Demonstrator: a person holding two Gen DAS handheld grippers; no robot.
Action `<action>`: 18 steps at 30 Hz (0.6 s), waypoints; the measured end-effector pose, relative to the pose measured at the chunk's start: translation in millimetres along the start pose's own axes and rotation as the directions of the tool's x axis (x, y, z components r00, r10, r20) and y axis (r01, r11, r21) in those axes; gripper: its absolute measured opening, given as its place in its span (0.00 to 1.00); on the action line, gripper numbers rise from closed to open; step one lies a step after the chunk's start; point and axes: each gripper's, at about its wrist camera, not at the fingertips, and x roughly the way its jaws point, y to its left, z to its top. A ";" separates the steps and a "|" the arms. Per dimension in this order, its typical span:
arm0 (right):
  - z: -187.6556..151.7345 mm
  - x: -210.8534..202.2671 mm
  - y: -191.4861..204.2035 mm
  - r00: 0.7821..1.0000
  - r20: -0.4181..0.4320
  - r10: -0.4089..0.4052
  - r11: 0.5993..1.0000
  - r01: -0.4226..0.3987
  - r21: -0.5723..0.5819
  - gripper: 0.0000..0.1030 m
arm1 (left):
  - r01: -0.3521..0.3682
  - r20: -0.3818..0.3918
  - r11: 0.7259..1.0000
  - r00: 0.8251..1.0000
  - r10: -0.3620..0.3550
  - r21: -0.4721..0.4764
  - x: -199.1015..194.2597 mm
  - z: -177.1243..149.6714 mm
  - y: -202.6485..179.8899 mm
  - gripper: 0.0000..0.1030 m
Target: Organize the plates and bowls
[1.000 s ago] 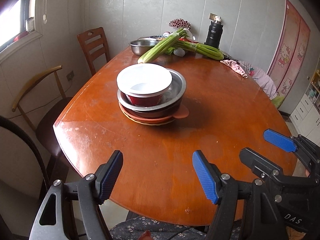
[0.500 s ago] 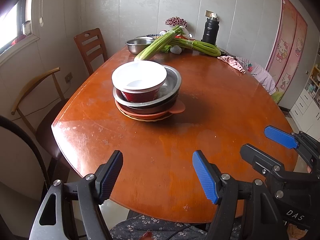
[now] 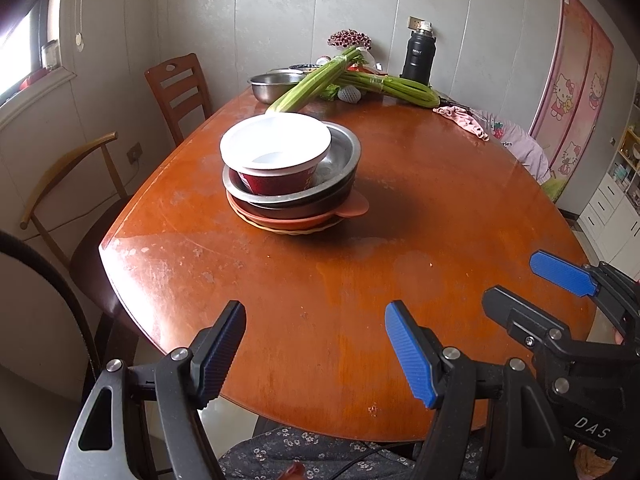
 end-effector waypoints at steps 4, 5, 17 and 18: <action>-0.4 1.0 -0.3 1.000 -0.001 -0.003 1.000 0.003 0.003 0.68 | 0.000 -0.004 1.000 1.000 0.000 0.001 1.6 -0.5 0.7 0.70; -0.2 1.7 -0.4 1.000 -0.002 -0.003 1.000 0.003 0.003 0.68 | -0.001 -0.004 1.000 1.000 0.001 0.001 1.8 -0.6 0.7 0.70; -3.2 7.5 -2.9 1.000 -0.009 -0.008 1.000 0.008 0.018 0.68 | -0.008 -0.013 1.000 1.000 0.008 0.011 8.1 -1.8 0.6 0.70; -3.3 8.5 -3.5 1.000 -0.011 -0.010 1.000 0.010 0.019 0.68 | -0.009 -0.014 1.000 1.000 0.009 0.010 9.1 -2.0 0.9 0.70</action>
